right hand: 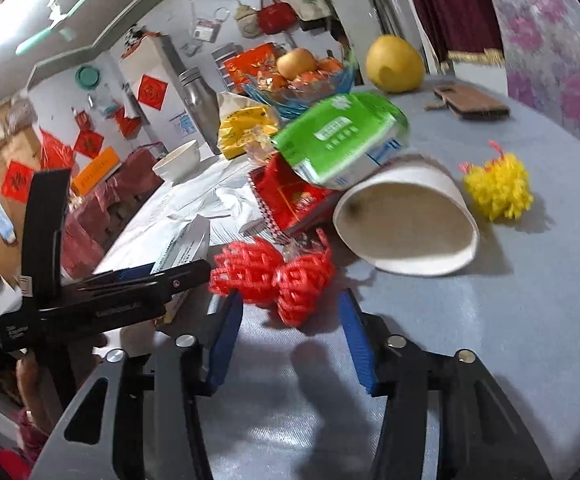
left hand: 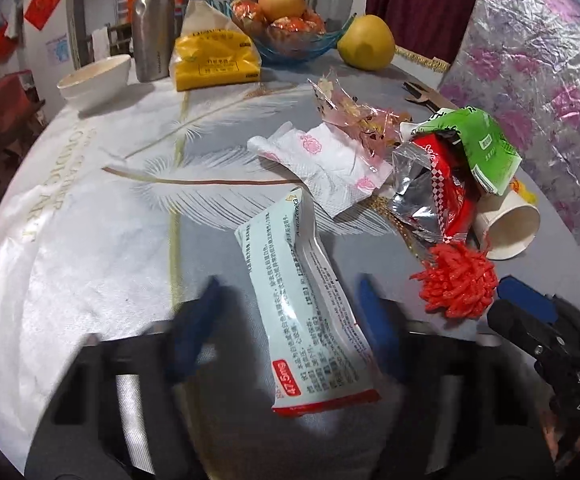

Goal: Collect trash
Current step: 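Grasp the white medicine packet with the left tool while the right tool grasps the red plastic mesh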

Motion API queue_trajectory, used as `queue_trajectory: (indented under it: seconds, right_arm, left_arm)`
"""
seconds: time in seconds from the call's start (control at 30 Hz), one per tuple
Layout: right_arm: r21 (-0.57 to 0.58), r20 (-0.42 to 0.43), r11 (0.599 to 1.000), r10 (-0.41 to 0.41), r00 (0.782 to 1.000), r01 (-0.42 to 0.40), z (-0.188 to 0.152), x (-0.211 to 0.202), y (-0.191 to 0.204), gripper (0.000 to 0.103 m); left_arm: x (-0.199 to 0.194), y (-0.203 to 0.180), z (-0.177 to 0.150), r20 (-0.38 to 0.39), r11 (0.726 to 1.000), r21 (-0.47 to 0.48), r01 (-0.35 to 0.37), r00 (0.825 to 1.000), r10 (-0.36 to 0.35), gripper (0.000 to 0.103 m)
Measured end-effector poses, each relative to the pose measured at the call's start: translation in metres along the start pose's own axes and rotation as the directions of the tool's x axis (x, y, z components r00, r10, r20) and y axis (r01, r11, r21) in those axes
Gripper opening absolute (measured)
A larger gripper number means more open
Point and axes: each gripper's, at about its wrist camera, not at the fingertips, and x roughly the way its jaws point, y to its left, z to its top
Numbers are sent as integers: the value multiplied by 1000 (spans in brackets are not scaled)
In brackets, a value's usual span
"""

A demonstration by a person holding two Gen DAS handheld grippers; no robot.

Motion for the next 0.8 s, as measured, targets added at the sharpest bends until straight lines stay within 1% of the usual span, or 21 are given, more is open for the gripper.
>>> queue_trajectory:
  seconds: [0.03,0.1,0.17,0.2,0.23,0.27,0.3,0.37,0.43,0.47,0.5,0.53,0.63,0.7,0.73,0.77,0.8]
  right_arm:
    - [-3,-4,1000,0,1000,0,2,3,2,51]
    - [9,-26,1000,6,1000,-6,6,11,2,51]
    - [25,-35,999,20,999,-19,7,17,1,50]
    - [33,-38,999,29,999,-28,7,20,0,44]
    - [37,-39,998,42,998,-41,7,21,0,14]
    - [42,-36,997,60,998,-59,5,20,-1,15]
    - [42,-21,997,61,998,-60,2,16,-1,15]
    - [25,27,999,45,999,-46,-3,0,-1,15]
    - [17,57,999,38,998,-39,-7,-15,-1,15]
    - [18,75,999,40,996,-41,-11,-26,-3,15]
    - [18,87,999,42,995,-43,-13,-33,-4,15]
    - [19,102,999,39,994,-41,-15,-41,-7,15]
    - [26,128,999,20,992,-23,-19,-64,-16,15]
    - [34,146,999,25,989,-30,-20,-78,-21,15]
    - [35,157,999,17,988,-23,-21,-85,-24,15]
    - [35,162,999,13,987,-19,-22,-88,-25,15]
    - [34,169,999,8,986,-14,-24,-94,-28,15]
  left_arm:
    - [-1,1,0,1,1000,-7,15,1000,-15,38]
    - [-1,6,1,5,999,-35,29,1000,-29,39]
    - [-2,11,2,13,997,-58,58,998,-57,39]
    - [-3,13,1,15,996,-65,67,998,-66,39]
    - [-3,13,1,16,995,-68,68,998,-67,39]
    - [-3,12,1,18,995,-66,69,997,-68,39]
    - [-4,10,1,20,996,-57,74,997,-73,39]
    - [-3,8,1,16,996,-42,77,997,-77,40]
    - [-3,5,1,12,997,-31,67,998,-67,41]
    - [-2,5,2,7,998,-32,62,998,-61,45]
    - [-1,6,2,5,997,-35,64,998,-64,46]
    - [-2,6,1,5,997,-35,70,998,-70,49]
    - [-2,6,1,7,997,-34,75,997,-75,50]
    - [-5,8,0,25,996,-44,79,997,-78,46]
    - [-7,9,0,40,995,-51,82,996,-80,38]
    - [-10,10,-1,53,994,-57,93,995,-90,33]
    - [-12,11,-2,61,993,-62,101,993,-98,34]
